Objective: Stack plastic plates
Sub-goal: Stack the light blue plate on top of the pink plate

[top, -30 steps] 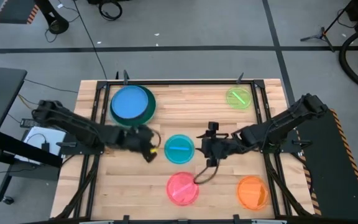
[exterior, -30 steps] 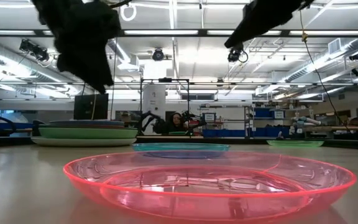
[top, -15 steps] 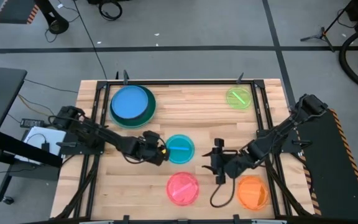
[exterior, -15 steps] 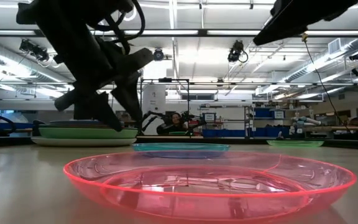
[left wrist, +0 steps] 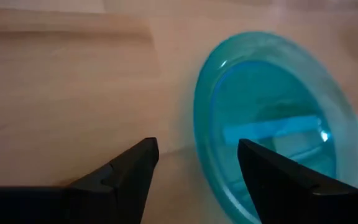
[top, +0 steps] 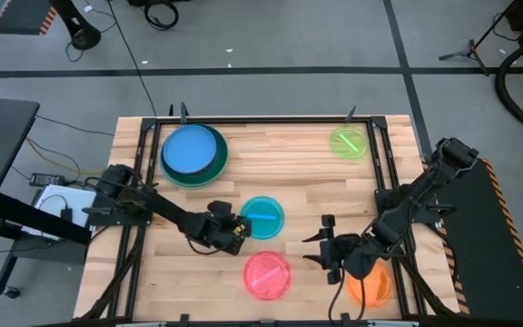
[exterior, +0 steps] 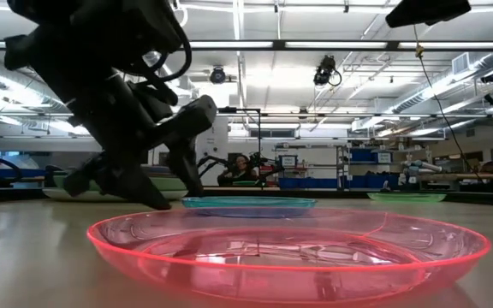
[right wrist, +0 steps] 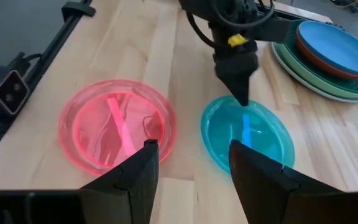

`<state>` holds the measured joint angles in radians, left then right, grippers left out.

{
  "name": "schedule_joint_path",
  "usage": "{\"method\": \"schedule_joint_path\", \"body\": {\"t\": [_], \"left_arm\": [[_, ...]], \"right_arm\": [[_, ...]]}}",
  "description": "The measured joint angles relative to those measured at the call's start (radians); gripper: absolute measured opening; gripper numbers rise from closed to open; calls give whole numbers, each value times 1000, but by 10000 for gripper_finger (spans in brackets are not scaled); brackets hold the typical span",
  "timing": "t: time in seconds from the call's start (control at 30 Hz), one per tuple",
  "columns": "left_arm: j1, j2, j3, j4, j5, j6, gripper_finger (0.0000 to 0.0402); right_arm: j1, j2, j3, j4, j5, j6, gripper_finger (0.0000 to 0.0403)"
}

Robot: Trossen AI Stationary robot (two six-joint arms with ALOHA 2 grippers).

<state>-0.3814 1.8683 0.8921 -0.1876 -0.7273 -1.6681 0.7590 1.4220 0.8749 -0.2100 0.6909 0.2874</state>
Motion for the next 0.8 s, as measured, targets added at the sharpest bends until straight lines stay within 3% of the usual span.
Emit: {"method": "schedule_joint_path", "body": {"t": [0.27,0.6,0.8], "left_arm": [[2,17,-3,90,-35,12,238],[-21,24,-3,90,-45,4,165],[-45,91,-1,238,-79,63,159]], "right_arm": [[12,0,0,-5,2,-33,199],[-35,0,0,-5,41,-164,199],[-41,0,0,-67,22,-183,199]]}}
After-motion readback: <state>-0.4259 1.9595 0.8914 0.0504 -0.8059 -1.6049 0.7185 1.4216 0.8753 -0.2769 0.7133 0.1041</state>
